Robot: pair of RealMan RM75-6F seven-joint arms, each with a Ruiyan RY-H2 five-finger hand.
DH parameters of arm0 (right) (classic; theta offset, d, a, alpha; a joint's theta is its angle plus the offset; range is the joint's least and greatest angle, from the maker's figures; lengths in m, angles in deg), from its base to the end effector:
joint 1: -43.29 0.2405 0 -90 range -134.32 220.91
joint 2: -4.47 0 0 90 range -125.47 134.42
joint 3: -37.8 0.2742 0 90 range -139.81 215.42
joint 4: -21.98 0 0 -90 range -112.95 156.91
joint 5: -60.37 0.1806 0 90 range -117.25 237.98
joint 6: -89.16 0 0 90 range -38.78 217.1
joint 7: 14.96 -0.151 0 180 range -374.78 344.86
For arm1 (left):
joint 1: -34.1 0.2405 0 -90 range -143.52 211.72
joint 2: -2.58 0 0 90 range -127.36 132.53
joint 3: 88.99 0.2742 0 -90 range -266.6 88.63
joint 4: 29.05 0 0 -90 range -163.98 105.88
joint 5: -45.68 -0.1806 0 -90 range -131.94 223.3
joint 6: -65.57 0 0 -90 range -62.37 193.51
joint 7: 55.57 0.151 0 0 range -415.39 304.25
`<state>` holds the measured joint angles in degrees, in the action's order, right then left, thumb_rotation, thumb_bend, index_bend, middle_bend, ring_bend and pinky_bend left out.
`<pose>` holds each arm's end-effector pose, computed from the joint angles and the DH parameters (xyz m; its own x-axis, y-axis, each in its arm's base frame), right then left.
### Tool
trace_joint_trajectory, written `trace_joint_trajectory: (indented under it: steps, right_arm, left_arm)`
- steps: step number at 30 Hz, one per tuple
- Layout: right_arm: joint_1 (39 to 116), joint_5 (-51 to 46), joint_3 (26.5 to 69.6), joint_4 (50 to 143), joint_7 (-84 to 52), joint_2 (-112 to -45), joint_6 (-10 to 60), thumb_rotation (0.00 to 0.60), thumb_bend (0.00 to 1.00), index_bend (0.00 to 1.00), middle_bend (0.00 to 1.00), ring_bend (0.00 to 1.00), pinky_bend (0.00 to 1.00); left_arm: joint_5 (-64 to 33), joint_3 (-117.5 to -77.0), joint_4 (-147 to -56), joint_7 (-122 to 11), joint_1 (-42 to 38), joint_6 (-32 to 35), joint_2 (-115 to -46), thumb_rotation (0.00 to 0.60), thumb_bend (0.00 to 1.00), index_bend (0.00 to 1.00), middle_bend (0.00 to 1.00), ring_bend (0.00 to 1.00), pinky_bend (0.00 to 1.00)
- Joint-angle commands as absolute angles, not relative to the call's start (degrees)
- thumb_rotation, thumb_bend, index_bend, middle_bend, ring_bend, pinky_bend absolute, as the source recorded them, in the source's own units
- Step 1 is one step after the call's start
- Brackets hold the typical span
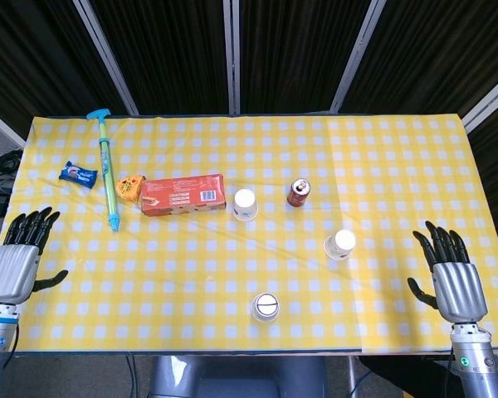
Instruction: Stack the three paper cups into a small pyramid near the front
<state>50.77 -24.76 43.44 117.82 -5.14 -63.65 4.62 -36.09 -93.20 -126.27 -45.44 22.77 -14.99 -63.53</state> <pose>-0.2902 -0.2078 0.1734 0.4265 0.0461 0.9033 -0.9025 -0.0439 0.4284 -0.2872 0.2230 0.1713 0.4413 0.0262 0.8970 0.8963 -0.0616 -0.4392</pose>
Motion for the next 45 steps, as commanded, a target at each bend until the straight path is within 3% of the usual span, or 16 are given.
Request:
trace_joint_trajectory:
  steps: [1,31,37,45]
  right_arm:
    - [50.76,-24.78,43.40,117.81,-5.13,-63.66,4.61,0.600,0.17,0.13,0.00,0.00,0.00]
    - [50.90,-25.47,43.12,117.73,-5.79,-63.73,4.61,0.600,0.17,0.13,0.00,0.00,0.00]
    - [50.88,-25.28,43.33,117.94,-6.89,-63.38,4.56,0.600,0.17,0.13,0.00,0.00,0.00]
    - [50.89,-24.73,43.84,118.09,-8.82,-62.59,4.58,0.600,0.17,0.13,0.00,0.00,0.00]
  left_arm:
    - [-36.08,-93.18,-126.30,-45.44,22.77,-14.94,-63.49,0.600,0.15,0.00,0.00,0.00,0.00]
    - [-36.01,-93.16,-126.10,-45.45,22.32,-14.11,-63.87,0.600,0.15,0.00,0.00,0.00,0.00]
    - [-35.47,-93.64,-126.07,-45.18,21.46,-13.03,-64.71,0.600,0.19,0.07,0.00,0.00,0.00]
    - [-32.03,-98.03,-128.73,-41.62,15.46,-6.89,-63.94,0.600,0.19,0.17,0.00,0.00,0.00]
